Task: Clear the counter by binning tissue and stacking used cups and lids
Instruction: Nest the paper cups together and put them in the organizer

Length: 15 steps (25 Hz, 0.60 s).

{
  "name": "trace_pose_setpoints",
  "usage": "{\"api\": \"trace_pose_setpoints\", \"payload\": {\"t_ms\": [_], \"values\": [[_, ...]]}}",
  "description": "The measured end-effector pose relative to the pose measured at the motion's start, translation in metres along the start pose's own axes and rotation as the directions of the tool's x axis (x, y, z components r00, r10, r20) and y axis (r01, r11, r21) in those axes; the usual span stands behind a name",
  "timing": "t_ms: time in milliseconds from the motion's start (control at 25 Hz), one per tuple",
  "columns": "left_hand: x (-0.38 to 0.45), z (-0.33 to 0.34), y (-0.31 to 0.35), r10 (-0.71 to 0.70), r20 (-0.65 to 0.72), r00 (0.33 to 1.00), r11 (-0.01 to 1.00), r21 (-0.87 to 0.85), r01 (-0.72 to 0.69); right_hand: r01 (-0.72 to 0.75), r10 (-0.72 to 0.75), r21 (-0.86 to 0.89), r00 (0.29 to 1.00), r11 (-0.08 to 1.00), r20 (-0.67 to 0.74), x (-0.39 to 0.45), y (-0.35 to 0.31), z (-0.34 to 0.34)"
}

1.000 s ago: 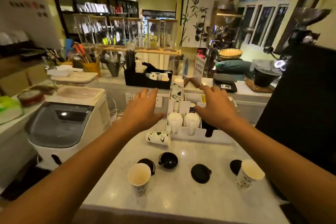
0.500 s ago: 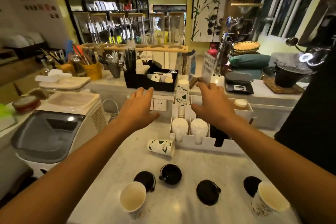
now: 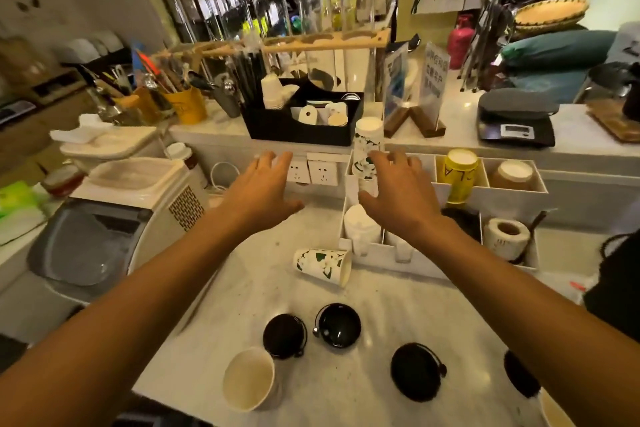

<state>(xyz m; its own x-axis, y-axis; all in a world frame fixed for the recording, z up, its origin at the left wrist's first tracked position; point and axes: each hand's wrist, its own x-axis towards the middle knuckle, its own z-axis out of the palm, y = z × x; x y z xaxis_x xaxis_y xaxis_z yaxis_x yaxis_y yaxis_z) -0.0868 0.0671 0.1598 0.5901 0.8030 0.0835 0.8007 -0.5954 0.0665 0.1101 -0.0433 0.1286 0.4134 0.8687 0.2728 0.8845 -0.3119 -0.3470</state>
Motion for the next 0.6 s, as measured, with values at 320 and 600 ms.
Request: {"api": "trace_pose_setpoints", "payload": {"t_ms": [320,600], "values": [[0.049,0.054,-0.042,0.091,0.124,0.988,0.995,-0.054,-0.084,-0.074,0.074,-0.006,0.993,0.997,0.089,0.013,0.005,0.082],[0.066,0.147,-0.078,0.255,0.334,0.907,0.961,-0.194,-0.198,-0.132,0.145,-0.082,0.970,0.988,0.193,-0.003,-0.008,0.153]]}}
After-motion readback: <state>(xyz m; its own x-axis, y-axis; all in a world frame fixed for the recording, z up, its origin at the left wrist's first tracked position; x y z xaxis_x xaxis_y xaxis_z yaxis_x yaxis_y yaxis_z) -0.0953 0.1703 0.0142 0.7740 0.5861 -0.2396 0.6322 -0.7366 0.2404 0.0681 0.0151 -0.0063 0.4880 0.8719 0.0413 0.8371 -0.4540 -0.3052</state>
